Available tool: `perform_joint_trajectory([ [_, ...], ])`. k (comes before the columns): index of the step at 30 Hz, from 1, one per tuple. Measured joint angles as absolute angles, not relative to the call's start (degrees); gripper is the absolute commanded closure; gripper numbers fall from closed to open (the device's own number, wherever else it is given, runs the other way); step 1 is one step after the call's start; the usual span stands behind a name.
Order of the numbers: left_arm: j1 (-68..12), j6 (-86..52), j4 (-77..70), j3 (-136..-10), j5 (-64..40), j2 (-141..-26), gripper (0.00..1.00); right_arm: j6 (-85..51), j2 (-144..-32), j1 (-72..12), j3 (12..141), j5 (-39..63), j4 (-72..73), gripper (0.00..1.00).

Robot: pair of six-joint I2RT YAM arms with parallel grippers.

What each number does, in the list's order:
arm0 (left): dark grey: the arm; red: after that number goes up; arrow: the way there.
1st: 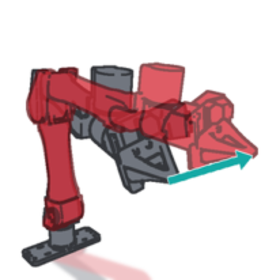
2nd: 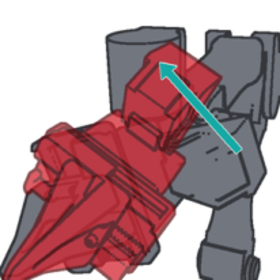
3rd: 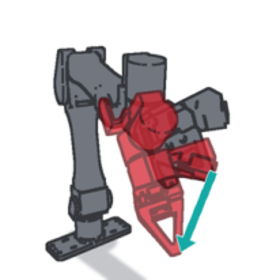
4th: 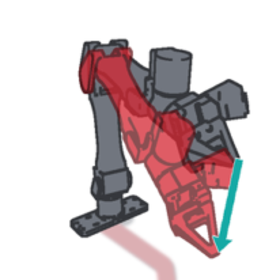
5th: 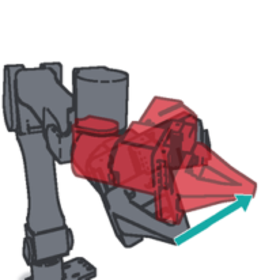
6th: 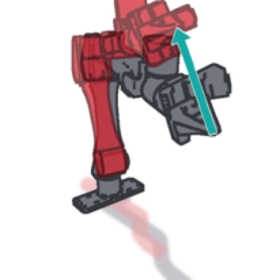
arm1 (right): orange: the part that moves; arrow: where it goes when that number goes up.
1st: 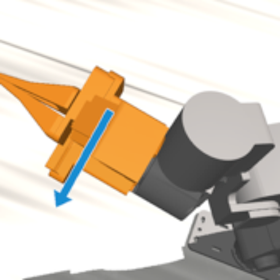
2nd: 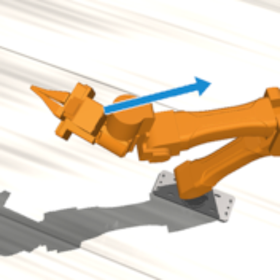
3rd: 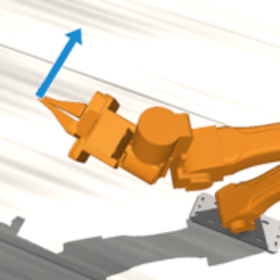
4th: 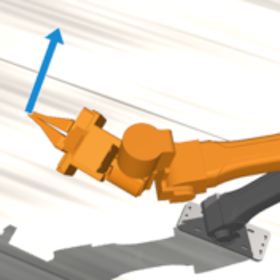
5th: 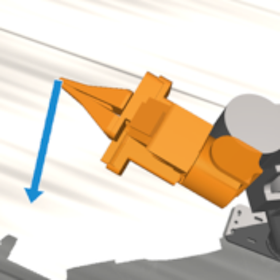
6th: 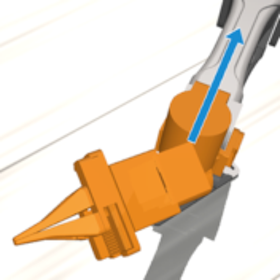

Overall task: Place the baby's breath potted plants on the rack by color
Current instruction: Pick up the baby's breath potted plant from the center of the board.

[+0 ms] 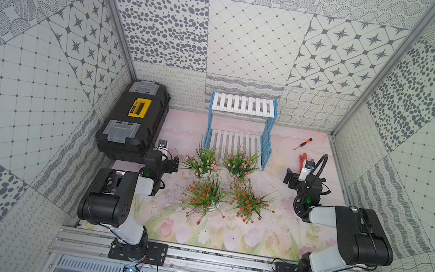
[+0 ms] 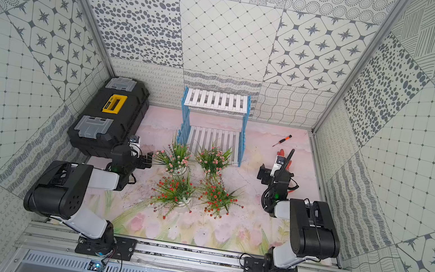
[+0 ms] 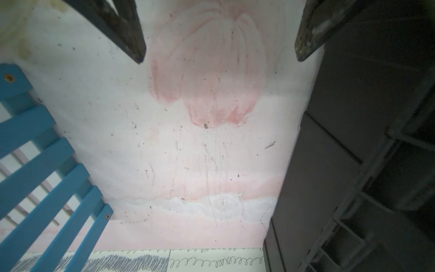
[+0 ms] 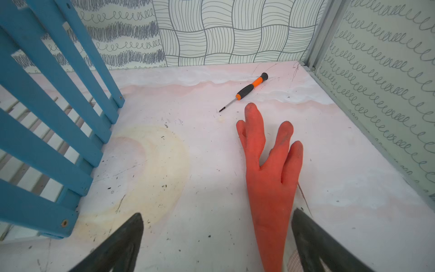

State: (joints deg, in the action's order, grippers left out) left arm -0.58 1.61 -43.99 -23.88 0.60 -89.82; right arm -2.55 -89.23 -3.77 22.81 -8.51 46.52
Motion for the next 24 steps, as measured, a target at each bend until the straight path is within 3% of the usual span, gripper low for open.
perform_joint_trajectory([
  [21,-0.6,1.6,-43.9,-24.1,0.7,-89.8,0.01,-2.6,-89.2,-3.8,22.8,-8.6,46.5,0.02],
  [24,-0.7,1.1,-41.5,-25.7,1.9,-88.8,0.02,-2.6,-84.5,-3.8,22.9,-9.4,40.8,0.02],
])
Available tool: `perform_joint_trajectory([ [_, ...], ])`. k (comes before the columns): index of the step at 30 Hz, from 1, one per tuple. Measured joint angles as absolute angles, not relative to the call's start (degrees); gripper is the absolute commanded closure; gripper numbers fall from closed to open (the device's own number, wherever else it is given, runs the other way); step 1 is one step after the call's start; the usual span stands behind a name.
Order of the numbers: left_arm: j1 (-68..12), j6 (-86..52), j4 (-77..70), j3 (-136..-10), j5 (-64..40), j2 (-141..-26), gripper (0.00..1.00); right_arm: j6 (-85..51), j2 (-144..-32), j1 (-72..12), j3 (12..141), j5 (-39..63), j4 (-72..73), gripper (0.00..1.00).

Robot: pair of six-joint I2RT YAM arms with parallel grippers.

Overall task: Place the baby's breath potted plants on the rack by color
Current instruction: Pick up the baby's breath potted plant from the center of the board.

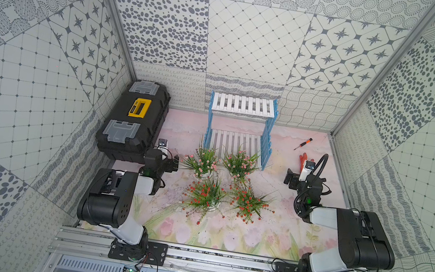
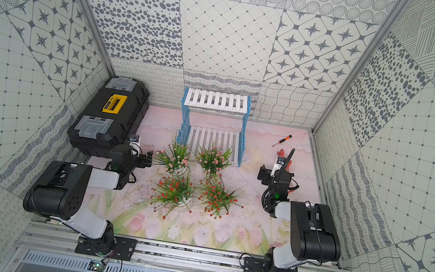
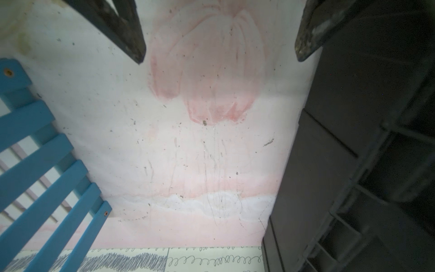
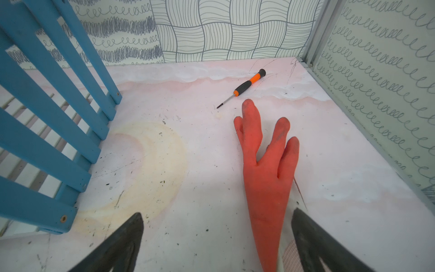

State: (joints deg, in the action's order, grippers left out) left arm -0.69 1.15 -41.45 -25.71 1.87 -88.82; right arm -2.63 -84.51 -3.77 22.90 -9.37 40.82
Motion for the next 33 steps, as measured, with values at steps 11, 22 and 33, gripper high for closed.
perform_joint_trajectory([
  [11,-4.2,-2.7,-18.6,-42.1,10.6,-79.9,0.01,-13.8,-53.3,-4.6,28.7,-3.4,15.6,0.02],
  [22,-11.4,-9.3,2.2,-47.1,17.1,-70.6,0.02,-20.5,-28.6,-29.9,29.1,-4.5,-22.4,0.02],
  [33,-12.8,-14.2,11.4,-46.9,20.3,-65.8,0.01,-32.4,-30.2,-49.4,34.9,-5.9,-40.1,0.02],
])
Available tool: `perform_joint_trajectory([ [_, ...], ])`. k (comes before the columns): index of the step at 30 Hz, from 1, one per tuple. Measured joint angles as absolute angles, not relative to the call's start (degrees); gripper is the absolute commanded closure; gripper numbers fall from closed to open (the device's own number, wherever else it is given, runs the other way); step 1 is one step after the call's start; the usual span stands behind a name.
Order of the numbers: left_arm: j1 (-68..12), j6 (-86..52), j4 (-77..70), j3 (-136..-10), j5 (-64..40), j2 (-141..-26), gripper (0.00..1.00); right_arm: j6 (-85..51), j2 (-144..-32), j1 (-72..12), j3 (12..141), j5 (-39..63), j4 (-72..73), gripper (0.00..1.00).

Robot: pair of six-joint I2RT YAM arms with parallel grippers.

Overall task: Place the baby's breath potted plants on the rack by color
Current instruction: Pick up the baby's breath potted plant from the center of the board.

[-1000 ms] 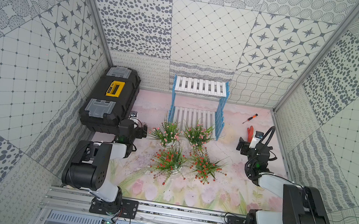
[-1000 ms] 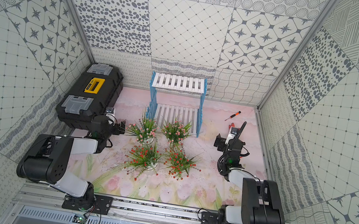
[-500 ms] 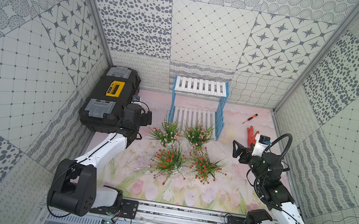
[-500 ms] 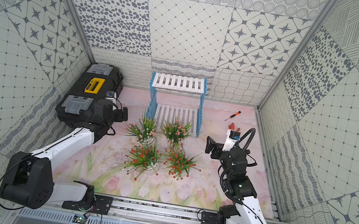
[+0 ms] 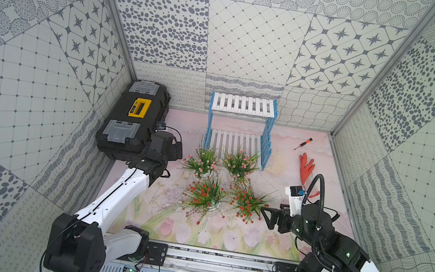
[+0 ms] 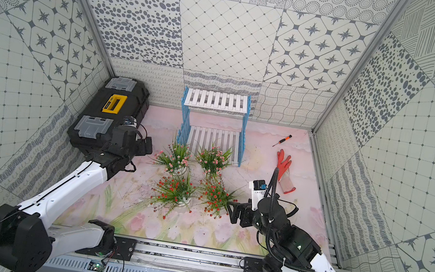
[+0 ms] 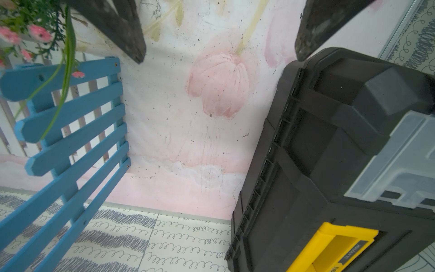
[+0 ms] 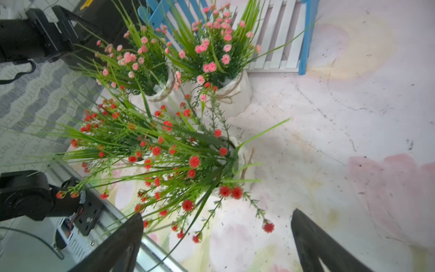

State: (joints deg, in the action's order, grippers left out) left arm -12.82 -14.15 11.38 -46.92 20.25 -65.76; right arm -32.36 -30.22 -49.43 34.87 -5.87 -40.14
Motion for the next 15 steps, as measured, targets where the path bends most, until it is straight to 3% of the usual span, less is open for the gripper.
perform_joint_trajectory([
  [9,-13.1,-15.4,13.6,-47.2,22.0,-65.2,0.01,-41.1,-39.4,-78.9,29.2,-20.9,-38.7,0.02],
  [15,-13.1,-16.4,14.5,-47.4,22.3,-64.9,0.01,-40.0,-45.2,-80.9,24.9,-30.9,-31.0,0.02],
])
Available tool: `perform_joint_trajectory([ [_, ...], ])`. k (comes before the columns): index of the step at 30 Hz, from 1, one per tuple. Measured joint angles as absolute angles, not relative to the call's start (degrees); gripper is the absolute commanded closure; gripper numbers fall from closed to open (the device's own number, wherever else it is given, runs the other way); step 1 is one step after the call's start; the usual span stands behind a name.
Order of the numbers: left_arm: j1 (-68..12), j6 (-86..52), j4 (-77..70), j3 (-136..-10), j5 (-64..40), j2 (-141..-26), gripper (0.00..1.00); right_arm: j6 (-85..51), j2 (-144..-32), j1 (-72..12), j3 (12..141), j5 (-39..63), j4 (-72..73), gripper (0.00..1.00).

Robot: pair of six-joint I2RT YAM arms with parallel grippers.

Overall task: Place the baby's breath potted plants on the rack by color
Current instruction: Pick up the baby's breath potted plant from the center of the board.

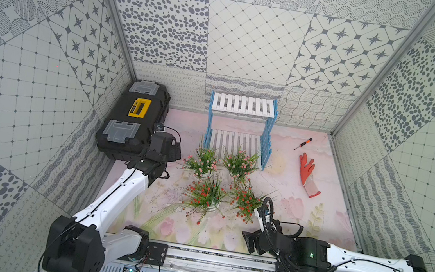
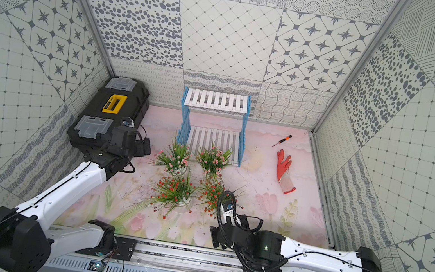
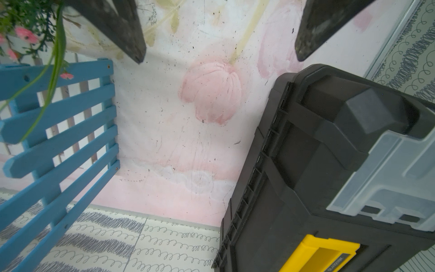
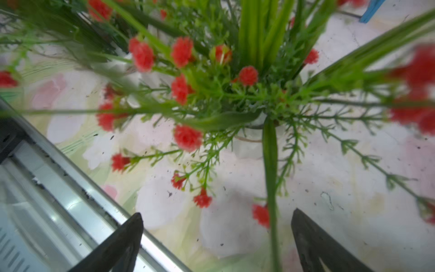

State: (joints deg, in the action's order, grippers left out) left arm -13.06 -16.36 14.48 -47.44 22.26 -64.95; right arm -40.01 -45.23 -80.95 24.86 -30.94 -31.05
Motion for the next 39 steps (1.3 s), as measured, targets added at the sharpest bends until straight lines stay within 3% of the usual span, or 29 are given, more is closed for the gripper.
perform_joint_trajectory([
  [15,-13.1,-18.4,16.0,-46.8,23.3,-63.0,0.01,-22.7,-42.2,-77.6,7.4,-37.8,4.2,0.02],
  [39,-13.1,-20.1,16.1,-47.3,23.3,-63.9,0.02,-9.9,-75.6,-64.9,6.4,-30.9,45.3,0.02],
])
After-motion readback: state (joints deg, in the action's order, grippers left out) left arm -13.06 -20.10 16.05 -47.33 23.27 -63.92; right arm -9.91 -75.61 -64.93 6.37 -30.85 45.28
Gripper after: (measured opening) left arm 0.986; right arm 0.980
